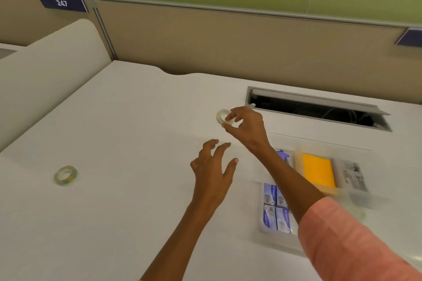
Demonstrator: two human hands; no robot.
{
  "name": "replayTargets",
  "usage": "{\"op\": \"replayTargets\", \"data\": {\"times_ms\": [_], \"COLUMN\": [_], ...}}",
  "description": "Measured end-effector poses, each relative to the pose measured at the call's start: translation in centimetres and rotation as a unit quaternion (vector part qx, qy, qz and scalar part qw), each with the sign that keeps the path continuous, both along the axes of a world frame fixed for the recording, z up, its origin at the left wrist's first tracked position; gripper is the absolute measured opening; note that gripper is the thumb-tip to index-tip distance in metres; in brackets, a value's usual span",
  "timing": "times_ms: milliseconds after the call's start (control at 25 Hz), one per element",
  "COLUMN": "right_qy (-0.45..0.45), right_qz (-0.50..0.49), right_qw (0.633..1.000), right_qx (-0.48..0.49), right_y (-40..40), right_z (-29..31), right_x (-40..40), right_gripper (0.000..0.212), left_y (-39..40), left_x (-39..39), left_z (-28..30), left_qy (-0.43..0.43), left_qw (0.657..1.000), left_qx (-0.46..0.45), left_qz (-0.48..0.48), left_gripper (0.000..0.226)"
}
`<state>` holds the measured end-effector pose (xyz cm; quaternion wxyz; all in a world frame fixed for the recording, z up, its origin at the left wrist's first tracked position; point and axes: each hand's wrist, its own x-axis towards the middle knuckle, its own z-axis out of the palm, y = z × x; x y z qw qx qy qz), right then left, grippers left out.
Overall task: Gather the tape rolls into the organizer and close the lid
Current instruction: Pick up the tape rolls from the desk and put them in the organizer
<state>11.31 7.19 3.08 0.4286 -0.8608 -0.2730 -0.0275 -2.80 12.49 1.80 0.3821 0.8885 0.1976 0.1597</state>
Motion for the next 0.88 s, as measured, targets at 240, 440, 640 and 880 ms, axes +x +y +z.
{"op": "replayTargets", "data": {"times_ms": [240, 440, 640, 880], "right_qy": [-0.005, 0.010, -0.020, -0.078], "right_qz": [-0.067, -0.143, -0.162, -0.164], "right_qw": [0.998, 0.986, 0.962, 0.929], "right_qx": [-0.011, -0.082, -0.221, -0.323], "right_y": [-15.2, -28.2, -34.0, -34.8], "right_z": [1.9, 1.3, -1.0, -3.9], "right_x": [-1.0, -3.1, -5.0, -6.1], "right_gripper": [0.032, 0.059, 0.054, 0.056], "left_y": [-9.1, -14.1, -15.5, -15.6], "left_x": [0.9, 0.9, 1.0, 1.0], "left_z": [-0.4, -2.1, -3.4, -4.5], "left_qy": [0.015, 0.020, -0.006, 0.006], "left_qw": [0.996, 0.991, 0.992, 0.992], "left_qx": [0.015, 0.034, 0.027, 0.034], "left_qz": [-0.083, -0.127, -0.126, -0.119], "left_gripper": [0.043, 0.040, 0.038, 0.039]}}
